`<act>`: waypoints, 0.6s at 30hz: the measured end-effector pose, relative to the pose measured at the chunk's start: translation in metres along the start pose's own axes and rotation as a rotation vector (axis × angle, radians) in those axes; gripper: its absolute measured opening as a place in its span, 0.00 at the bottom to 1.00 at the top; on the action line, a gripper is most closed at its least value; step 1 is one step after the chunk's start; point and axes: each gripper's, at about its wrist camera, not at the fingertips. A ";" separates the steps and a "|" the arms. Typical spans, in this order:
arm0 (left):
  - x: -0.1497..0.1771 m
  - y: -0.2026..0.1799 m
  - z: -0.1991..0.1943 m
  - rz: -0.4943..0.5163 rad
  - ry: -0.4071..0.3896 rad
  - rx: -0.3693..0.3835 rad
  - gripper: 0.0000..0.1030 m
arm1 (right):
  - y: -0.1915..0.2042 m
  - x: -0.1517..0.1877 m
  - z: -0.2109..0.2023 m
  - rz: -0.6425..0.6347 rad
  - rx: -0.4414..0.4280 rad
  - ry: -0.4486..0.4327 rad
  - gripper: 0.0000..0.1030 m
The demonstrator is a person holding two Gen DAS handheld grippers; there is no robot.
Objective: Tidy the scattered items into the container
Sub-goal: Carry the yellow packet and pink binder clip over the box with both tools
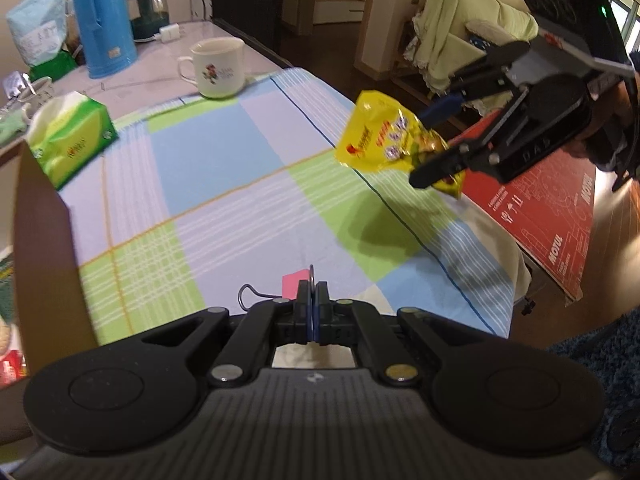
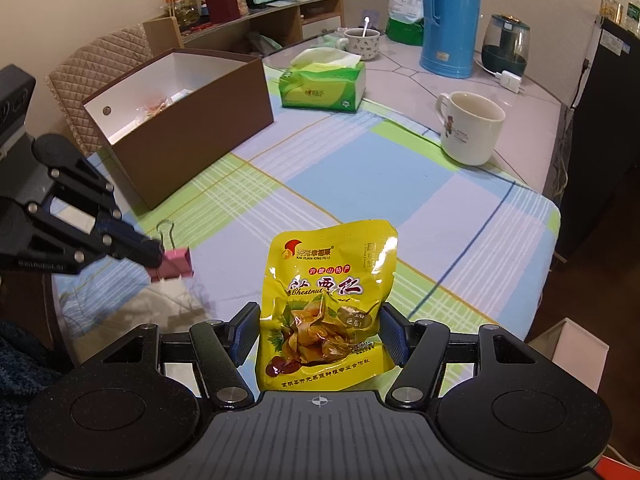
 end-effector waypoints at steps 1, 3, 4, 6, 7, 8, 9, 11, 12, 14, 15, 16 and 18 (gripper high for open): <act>-0.001 0.003 -0.004 -0.001 -0.007 -0.007 0.00 | 0.002 -0.002 0.000 -0.003 0.000 -0.001 0.61; -0.002 0.008 -0.012 -0.001 -0.021 -0.021 0.00 | 0.007 -0.005 0.001 -0.009 0.001 -0.004 0.61; -0.003 0.010 -0.015 -0.001 -0.027 -0.028 0.00 | 0.009 -0.007 0.001 -0.012 0.001 -0.004 0.61; -0.004 0.016 -0.023 0.003 -0.038 -0.038 0.00 | 0.014 -0.012 0.003 -0.020 0.001 -0.006 0.61; -0.004 0.018 -0.027 0.005 -0.043 -0.043 0.00 | 0.017 -0.014 0.003 -0.024 0.002 -0.006 0.61; -0.004 0.021 -0.031 0.008 -0.048 -0.048 0.00 | 0.019 -0.017 0.004 -0.028 0.003 -0.007 0.61; -0.004 0.024 -0.035 0.010 -0.053 -0.053 0.00 | 0.022 -0.019 0.004 -0.032 0.003 -0.008 0.61; -0.004 0.030 -0.043 0.015 -0.064 -0.063 0.00 | 0.027 -0.023 0.005 -0.038 0.006 -0.008 0.61; -0.004 0.033 -0.047 0.017 -0.069 -0.068 0.00 | 0.030 -0.025 0.006 -0.041 0.007 -0.009 0.61; -0.004 0.038 -0.054 0.022 -0.079 -0.077 0.00 | 0.036 -0.030 0.007 -0.046 0.010 -0.011 0.61; -0.004 0.041 -0.058 0.024 -0.084 -0.082 0.00 | 0.039 -0.033 0.007 -0.048 0.012 -0.012 0.61; -0.004 0.045 -0.063 0.026 -0.090 -0.089 0.00 | 0.042 -0.035 0.008 -0.051 0.014 -0.012 0.61; -0.003 0.053 -0.072 0.029 -0.102 -0.102 0.00 | 0.048 -0.040 0.009 -0.056 0.017 -0.014 0.61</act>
Point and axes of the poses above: each gripper's, at about its wrist camera, not at the fingertips, and z roughly the way its jaws point, y to its left, x to its underside, and after that the axes turned 5 degrees about x, right-handed
